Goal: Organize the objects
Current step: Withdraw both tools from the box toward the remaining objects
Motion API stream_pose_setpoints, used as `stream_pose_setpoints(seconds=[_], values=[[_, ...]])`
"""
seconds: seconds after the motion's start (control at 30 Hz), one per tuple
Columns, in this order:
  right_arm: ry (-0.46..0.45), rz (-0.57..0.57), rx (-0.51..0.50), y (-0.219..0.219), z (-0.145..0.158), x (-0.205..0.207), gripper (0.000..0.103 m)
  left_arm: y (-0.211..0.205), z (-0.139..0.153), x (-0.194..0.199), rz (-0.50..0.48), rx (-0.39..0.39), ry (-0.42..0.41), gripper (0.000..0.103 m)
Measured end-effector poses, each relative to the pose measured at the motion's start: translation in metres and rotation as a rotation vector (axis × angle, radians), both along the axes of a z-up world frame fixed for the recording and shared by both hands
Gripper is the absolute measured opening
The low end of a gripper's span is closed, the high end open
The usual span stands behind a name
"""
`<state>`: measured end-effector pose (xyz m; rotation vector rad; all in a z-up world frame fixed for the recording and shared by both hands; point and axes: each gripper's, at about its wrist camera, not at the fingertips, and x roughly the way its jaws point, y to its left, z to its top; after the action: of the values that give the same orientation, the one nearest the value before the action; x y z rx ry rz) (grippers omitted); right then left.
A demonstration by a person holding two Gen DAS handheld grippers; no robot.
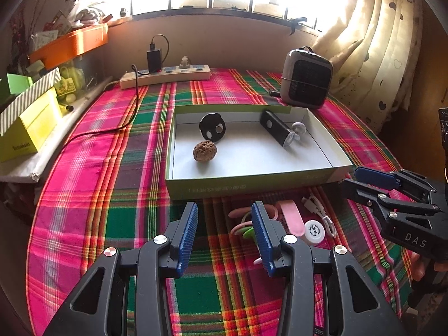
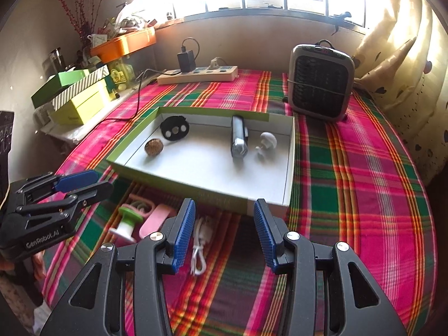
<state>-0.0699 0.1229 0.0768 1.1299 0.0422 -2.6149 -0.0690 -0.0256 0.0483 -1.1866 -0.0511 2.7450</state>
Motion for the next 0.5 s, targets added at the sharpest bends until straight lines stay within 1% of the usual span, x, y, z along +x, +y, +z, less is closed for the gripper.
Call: stream_pose_setpoints(seconds=[0.17,0.27,0.33,0.5], values=[[-0.015,0.051,-0.005,-0.008,-0.007,0.019,0.045,0.002,-0.006,0.007,-0.029,0.036,-0.028,0.039],[-0.014,0.084,-0.007,-0.014,-0.010,0.028,0.045,0.003,-0.007,0.010,-0.053,0.075,-0.035,0.039],[-0.011,0.093,-0.008,-0.016,-0.010,0.032,0.045,0.004,-0.008,0.011,-0.063,0.093,-0.042,0.041],[-0.009,0.089,-0.005,-0.018,-0.012,0.040,0.045,0.014,-0.012,0.013,-0.089,0.081,-0.054,0.042]])
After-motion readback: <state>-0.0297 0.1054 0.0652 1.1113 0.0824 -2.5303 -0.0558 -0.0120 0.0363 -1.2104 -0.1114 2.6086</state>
